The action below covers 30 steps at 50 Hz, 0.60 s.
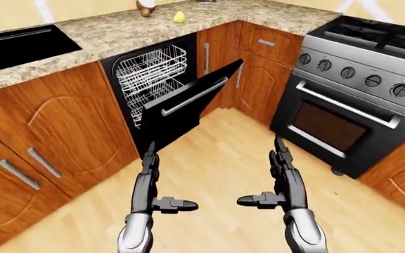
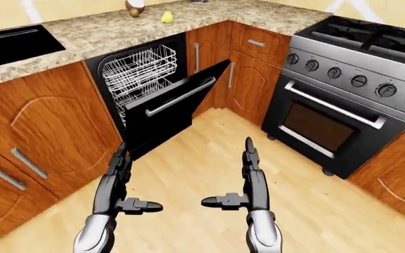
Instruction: Close the dishwasher door
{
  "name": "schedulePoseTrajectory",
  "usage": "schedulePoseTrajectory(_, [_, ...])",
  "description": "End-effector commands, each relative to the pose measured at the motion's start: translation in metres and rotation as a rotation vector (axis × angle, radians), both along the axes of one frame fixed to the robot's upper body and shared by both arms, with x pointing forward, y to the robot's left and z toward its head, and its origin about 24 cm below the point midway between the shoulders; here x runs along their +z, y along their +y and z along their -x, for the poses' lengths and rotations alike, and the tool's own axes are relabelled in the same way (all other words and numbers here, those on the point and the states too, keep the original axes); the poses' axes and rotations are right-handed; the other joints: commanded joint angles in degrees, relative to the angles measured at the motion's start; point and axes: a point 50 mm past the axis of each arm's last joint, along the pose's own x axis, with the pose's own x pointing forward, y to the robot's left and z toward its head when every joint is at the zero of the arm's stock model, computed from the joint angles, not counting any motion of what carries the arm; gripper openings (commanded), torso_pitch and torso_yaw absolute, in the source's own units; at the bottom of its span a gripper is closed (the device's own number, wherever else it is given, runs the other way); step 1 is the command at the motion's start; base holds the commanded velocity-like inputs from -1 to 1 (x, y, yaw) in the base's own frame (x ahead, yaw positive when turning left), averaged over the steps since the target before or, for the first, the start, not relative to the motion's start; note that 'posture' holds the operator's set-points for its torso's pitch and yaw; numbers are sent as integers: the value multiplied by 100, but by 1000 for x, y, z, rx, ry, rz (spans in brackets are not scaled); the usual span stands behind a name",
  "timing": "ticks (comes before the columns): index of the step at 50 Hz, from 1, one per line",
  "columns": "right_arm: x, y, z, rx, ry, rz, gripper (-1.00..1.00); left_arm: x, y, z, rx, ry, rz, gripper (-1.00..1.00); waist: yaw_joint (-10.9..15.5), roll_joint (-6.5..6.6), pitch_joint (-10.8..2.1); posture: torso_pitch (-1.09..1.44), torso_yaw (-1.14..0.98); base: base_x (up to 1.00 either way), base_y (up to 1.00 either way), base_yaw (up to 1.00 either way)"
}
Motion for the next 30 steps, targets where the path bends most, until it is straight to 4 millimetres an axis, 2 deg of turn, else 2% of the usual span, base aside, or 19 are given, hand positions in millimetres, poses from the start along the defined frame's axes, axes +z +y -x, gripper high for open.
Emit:
schedulePoseTrajectory(1, [13, -1, -2, -1, -76, 5, 100, 14, -4, -3, -16, -80, 5, 100, -6, 6, -61, 0, 0, 0, 0, -61])
schedulePoseTrajectory(3, [14, -1, -2, -1, -76, 5, 100, 15, -4, -3, -17, -82, 6, 100, -14, -180, -79, 0, 0, 0, 0, -61])
schedulePoseTrajectory(4, [14, -1, -2, -1, -76, 5, 100, 15, -4, -3, -16, -82, 6, 100, -25, -320, -109, 0, 0, 0, 0, -60])
schedulePoseTrajectory(5, [13, -1, -1, -1, -76, 6, 100, 15, -4, -3, -16, -81, 6, 100, -63, -546, -193, 0, 0, 0, 0, -60])
schedulePoseTrajectory(6, [13, -1, -1, -1, -76, 7, 100, 15, -4, -2, -16, -81, 6, 100, -137, -347, -137, 0, 0, 0, 0, -61])
schedulePoseTrajectory(7, [14, -1, -1, -1, -76, 8, 100, 15, -5, -2, -18, -81, 5, 100, -121, -357, -128, 0, 0, 0, 0, -60])
schedulePoseTrajectory(10, [14, -1, -1, 0, -76, 8, 100, 15, -5, -2, -18, -81, 7, 100, -193, -201, -140, 0, 0, 0, 0, -61])
schedulePoseTrajectory(16, [16, 0, -3, 3, -76, 12, 100, 15, -5, -1, -21, -80, 6, 100, -106, 155, 37, 0, 0, 0, 0, -60])
schedulePoseTrajectory(18, [17, 0, -3, 4, -78, 14, 100, 16, -5, -2, -21, -82, 7, 100, -85, 412, 2, 0, 0, 0, 0, -60])
schedulePoseTrajectory(19, [17, 0, -3, 4, -78, 15, 100, 16, -5, -2, -20, -81, 6, 100, -54, 637, -94, 0, 0, 0, 0, -61])
schedulePoseTrajectory(20, [17, 0, -2, 4, -78, 15, 100, 16, -5, -2, -20, -81, 6, 100, 11, 380, -41, 0, 0, 0, 0, -61])
schedulePoseTrajectory(21, [18, 0, -2, 4, -78, 16, 100, 16, -5, -2, -20, -82, 7, 100, -12, 431, 4, 0, 0, 0, 0, -60])
schedulePoseTrajectory(22, [18, 0, -2, 4, -78, 16, 100, 17, -5, -2, -20, -83, 6, 100, -26, 441, -18, 0, 0, 0, 0, -59])
schedulePoseTrajectory(24, [18, 0, -2, 2, -79, 16, 100, 17, -4, -2, -18, -84, 7, 100, -26, 364, -100, 0, 0, 0, 0, -49])
schedulePoseTrajectory(30, [17, -1, 0, -3, -82, 13, 100, 19, -4, -2, -16, -86, 6, 100, 6, -49, -68, 0, 0, 0, 0, -49])
